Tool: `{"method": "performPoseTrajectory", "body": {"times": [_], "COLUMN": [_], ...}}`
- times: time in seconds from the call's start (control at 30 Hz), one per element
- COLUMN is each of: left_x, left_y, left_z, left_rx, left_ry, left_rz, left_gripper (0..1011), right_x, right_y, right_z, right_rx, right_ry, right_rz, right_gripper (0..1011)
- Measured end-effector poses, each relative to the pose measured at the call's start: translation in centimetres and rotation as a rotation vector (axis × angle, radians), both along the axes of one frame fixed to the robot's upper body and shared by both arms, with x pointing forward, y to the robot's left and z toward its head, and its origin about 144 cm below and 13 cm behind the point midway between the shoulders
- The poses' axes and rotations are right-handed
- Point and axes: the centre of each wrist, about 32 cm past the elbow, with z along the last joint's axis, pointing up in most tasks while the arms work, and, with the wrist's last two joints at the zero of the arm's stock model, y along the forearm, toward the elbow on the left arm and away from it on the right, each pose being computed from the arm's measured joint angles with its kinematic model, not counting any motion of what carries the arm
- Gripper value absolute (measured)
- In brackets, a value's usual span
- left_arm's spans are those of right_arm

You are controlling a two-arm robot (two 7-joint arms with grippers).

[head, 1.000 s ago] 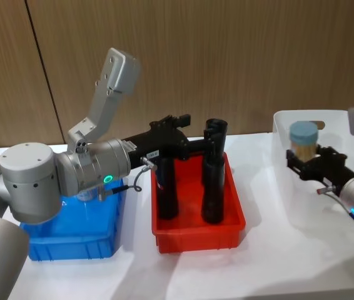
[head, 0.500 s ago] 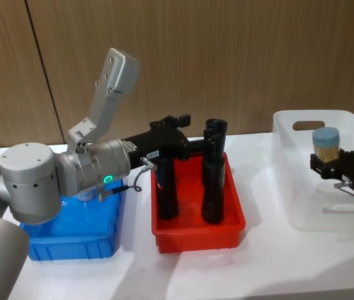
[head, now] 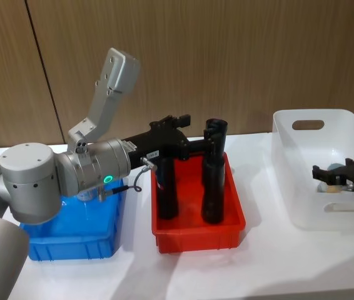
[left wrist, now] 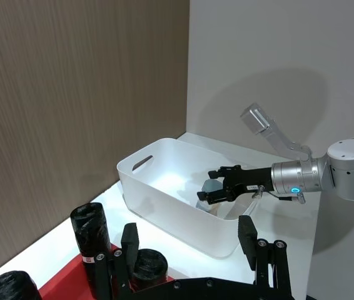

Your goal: Pick the cotton swabs from the blue box and place them into the white box.

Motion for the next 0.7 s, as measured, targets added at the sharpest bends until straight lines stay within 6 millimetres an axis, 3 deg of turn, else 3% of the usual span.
{"method": "performPoseTrajectory", "body": {"times": [0.03,0.17,0.7], "left_x": [0.0,0.0,0.0], "left_y": [0.0,0.0,0.0], "left_z": [0.0,0.0,0.0], "left_rx": [0.0,0.0,0.0], "left_ry": [0.0,0.0,0.0], "left_rz": [0.0,0.0,0.0], "left_gripper": [1004,1004,1004], "right_x": [0.14,0.39,0.19], "right_y": [-0.1,-0.33,-0.55], "right_z": [-0.02,-0.06,0.4], "right_rx": [-0.001,-0.001,-0.005], "right_ry": [0.007,0.021,-0.03], "right_rz": [0.0,0.002,0.013], "right_gripper": [921,1002,1001]}}
